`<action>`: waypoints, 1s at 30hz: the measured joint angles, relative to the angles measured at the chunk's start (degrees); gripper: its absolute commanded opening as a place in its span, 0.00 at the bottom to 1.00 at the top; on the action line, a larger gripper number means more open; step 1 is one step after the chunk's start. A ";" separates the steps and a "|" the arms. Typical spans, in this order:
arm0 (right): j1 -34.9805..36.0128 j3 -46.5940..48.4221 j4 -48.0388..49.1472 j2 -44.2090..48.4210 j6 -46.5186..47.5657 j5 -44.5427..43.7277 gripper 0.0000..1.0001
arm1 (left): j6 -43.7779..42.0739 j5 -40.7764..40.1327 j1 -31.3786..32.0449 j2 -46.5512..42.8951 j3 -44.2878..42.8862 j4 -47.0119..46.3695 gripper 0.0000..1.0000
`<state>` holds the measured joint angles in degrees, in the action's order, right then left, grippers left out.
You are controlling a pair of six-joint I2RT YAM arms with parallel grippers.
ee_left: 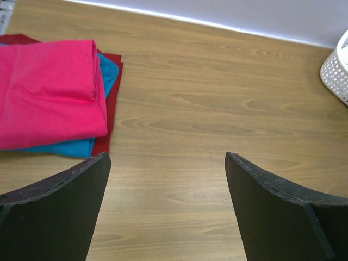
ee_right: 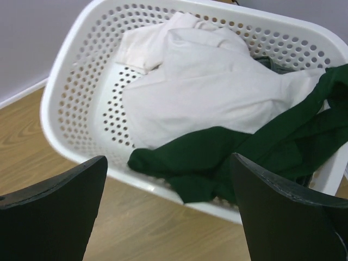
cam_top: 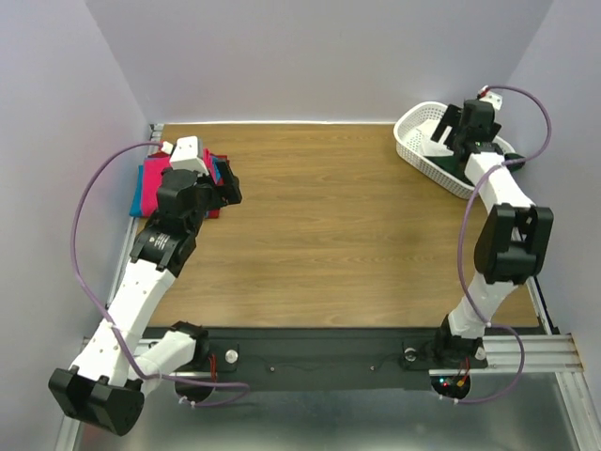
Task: Fold and stack the t-shirts
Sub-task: Grab the tshirt from the pile
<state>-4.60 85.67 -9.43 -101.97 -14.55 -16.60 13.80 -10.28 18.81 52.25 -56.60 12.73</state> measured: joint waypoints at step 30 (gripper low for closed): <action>-4.81 25.70 -13.55 -21.42 -0.68 -1.66 0.00 | 0.28 10.99 -6.95 2.21 2.71 -1.36 0.98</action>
<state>-9.41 111.37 -22.98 -123.39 -15.22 -18.26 14.09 0.71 11.86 54.46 -53.89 11.38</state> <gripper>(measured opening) 0.152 0.981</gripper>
